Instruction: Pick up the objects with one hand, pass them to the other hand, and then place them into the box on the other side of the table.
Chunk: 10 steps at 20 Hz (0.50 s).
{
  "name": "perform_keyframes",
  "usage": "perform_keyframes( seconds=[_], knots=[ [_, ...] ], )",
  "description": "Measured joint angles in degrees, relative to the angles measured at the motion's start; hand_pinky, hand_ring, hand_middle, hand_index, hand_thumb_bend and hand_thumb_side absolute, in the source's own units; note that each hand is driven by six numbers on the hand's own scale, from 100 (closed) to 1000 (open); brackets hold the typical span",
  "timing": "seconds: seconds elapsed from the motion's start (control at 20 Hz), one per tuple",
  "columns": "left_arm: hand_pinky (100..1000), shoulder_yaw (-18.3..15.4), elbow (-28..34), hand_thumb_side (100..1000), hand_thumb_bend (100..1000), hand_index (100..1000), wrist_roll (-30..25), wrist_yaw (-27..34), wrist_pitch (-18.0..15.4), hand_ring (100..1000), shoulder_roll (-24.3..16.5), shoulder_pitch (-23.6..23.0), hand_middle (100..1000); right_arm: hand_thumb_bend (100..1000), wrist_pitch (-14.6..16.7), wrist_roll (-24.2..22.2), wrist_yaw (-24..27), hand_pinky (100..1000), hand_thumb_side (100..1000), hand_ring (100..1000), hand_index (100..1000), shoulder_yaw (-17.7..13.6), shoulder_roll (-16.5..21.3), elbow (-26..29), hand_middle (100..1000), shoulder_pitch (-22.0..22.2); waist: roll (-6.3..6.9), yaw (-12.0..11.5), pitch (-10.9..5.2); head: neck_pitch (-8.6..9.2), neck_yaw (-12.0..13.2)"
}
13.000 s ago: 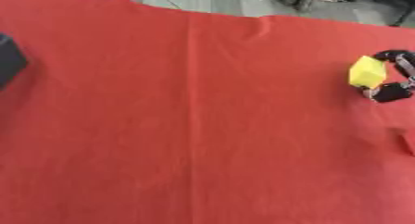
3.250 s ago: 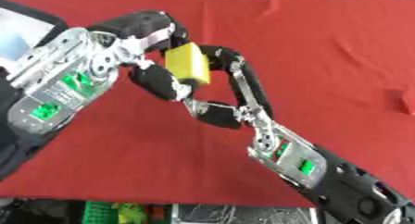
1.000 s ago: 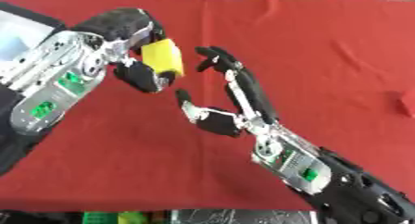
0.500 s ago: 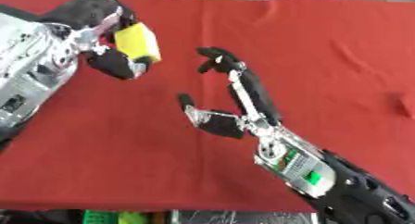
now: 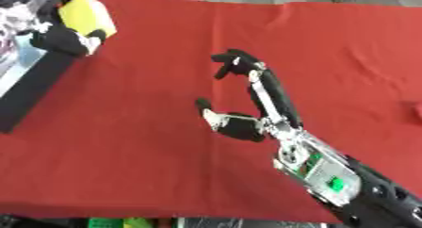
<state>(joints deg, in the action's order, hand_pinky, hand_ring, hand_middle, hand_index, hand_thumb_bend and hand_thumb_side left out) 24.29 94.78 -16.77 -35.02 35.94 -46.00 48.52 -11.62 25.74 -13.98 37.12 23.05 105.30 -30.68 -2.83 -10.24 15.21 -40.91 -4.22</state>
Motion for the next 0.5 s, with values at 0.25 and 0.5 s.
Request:
perform_keyframes(
  seconds=[0.25,0.5],
  knots=[
    [621,-4.2,-1.4,144,100,394,2.8,4.3,2.5,486,-1.5,-2.2,378,347,-0.8,1.0,2.5,770,145,921,790,-1.5,0.5,2.5,555,0.4,-0.18,0.0,0.00,0.33,1.1],
    [619,-5.6,-1.4,131,100,396,4.9,9.3,4.0,487,-1.6,-2.0,379,349,-1.4,2.4,3.7,771,143,918,788,-2.1,0.8,3.6,553,0.4,-0.47,0.0,0.00,0.33,1.9]
  ],
)
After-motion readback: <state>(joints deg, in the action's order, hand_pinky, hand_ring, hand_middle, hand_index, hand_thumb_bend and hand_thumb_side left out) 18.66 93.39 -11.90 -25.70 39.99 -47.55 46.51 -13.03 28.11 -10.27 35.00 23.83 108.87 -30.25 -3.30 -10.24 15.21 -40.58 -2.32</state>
